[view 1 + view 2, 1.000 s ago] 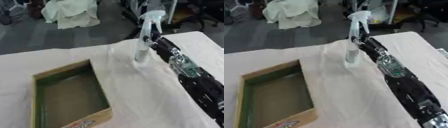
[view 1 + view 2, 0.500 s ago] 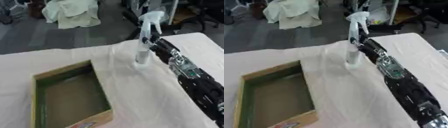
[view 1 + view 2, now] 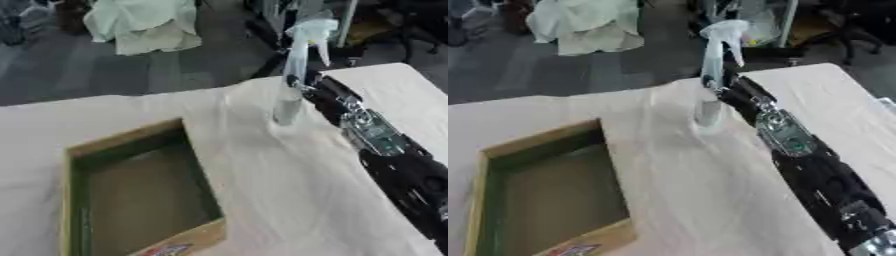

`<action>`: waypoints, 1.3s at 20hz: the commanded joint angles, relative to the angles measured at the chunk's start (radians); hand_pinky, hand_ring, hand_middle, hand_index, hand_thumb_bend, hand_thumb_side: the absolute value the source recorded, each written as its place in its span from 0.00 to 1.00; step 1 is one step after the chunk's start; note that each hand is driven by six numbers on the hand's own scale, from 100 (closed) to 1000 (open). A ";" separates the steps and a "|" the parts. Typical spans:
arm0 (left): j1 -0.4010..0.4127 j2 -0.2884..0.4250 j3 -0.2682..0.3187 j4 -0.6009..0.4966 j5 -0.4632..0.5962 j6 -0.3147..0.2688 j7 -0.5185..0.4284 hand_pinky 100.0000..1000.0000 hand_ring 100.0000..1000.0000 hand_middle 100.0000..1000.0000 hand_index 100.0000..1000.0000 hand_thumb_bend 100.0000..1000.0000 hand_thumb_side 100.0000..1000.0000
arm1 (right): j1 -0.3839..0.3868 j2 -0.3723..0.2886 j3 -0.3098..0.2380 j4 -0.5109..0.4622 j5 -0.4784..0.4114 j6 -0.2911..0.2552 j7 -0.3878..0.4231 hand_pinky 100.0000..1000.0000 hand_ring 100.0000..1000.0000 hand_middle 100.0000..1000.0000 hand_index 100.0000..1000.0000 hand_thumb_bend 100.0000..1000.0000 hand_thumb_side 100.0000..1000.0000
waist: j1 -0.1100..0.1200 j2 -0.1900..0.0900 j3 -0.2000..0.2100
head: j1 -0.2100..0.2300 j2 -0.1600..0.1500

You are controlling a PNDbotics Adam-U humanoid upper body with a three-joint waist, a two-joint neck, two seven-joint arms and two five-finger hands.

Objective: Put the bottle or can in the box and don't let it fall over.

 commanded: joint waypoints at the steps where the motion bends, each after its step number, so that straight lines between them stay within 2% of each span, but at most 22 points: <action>1: -0.008 0.007 0.000 -0.015 -0.003 -0.003 -0.002 1.00 0.86 1.00 0.77 0.01 0.94 | -0.024 -0.035 -0.012 -0.012 -0.002 0.007 0.009 0.99 0.99 1.00 0.99 0.00 0.51 | -0.002 -0.012 0.002 | -0.002 -0.013; 10: -0.011 0.005 0.001 -0.015 -0.008 -0.003 -0.004 1.00 0.86 1.00 0.77 0.01 0.94 | -0.023 -0.038 -0.017 -0.016 -0.026 0.002 -0.042 0.94 0.92 1.00 0.94 0.00 0.50 | -0.004 -0.008 0.005 | 0.001 -0.011; 19: -0.011 0.004 0.001 -0.014 -0.010 -0.003 -0.006 1.00 0.86 1.00 0.77 0.01 0.95 | -0.022 -0.040 -0.018 -0.012 -0.034 0.038 -0.095 0.89 0.86 1.00 0.90 0.00 0.47 | -0.006 -0.007 0.007 | 0.003 -0.010; 22: -0.010 0.003 0.002 -0.014 -0.011 -0.003 -0.006 1.00 0.86 1.00 0.77 0.01 0.95 | -0.020 -0.039 -0.021 -0.010 -0.040 0.051 -0.118 0.87 0.81 0.96 0.87 0.00 0.47 | -0.007 -0.007 0.007 | 0.005 -0.010; 26: -0.010 0.004 0.003 -0.014 -0.010 -0.003 -0.006 1.00 0.86 1.00 0.77 0.01 0.95 | -0.014 -0.037 -0.015 -0.026 -0.051 0.047 -0.102 0.91 0.89 1.00 0.92 0.00 0.48 | -0.008 -0.008 0.006 | 0.020 0.001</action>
